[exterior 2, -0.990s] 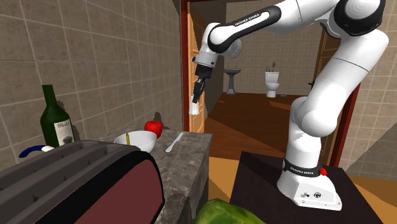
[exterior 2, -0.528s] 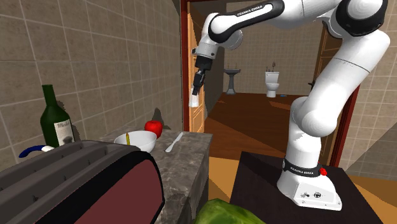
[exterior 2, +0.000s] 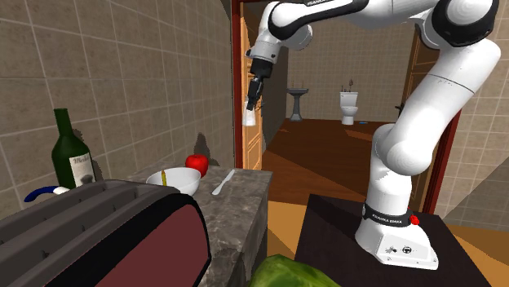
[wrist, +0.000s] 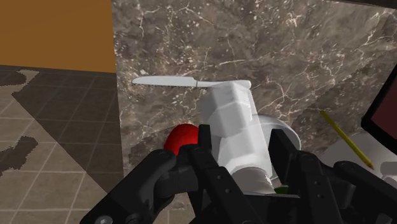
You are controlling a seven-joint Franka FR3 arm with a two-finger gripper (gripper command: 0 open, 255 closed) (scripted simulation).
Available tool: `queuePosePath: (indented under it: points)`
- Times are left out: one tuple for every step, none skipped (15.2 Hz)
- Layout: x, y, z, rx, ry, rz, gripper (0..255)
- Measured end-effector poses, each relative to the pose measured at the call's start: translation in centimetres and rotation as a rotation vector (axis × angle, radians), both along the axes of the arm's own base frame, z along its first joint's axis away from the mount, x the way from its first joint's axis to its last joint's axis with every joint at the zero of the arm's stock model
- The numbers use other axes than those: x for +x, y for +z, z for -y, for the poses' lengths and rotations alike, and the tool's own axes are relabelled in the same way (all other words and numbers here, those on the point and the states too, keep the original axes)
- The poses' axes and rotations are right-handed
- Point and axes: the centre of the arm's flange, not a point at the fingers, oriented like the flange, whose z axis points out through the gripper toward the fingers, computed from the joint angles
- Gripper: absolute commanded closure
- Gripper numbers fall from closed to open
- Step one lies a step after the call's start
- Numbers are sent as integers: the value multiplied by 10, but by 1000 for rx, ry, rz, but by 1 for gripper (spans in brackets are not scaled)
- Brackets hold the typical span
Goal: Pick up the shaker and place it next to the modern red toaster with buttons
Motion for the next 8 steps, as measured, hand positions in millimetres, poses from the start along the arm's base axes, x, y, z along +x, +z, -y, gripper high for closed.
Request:
queuePosePath:
  points:
    - [0,6,1,0,0,0,255]
    - [0,11,2,0,0,0,255]
    - [1,16,1,0,0,0,255]
    - [1,21,1,0,0,0,255]
    - [2,26,1,0,0,0,255]
    - [1,31,1,0,0,0,255]
    - [1,36,1,0,0,0,255]
    - [2,42,0,0,0,0,255]
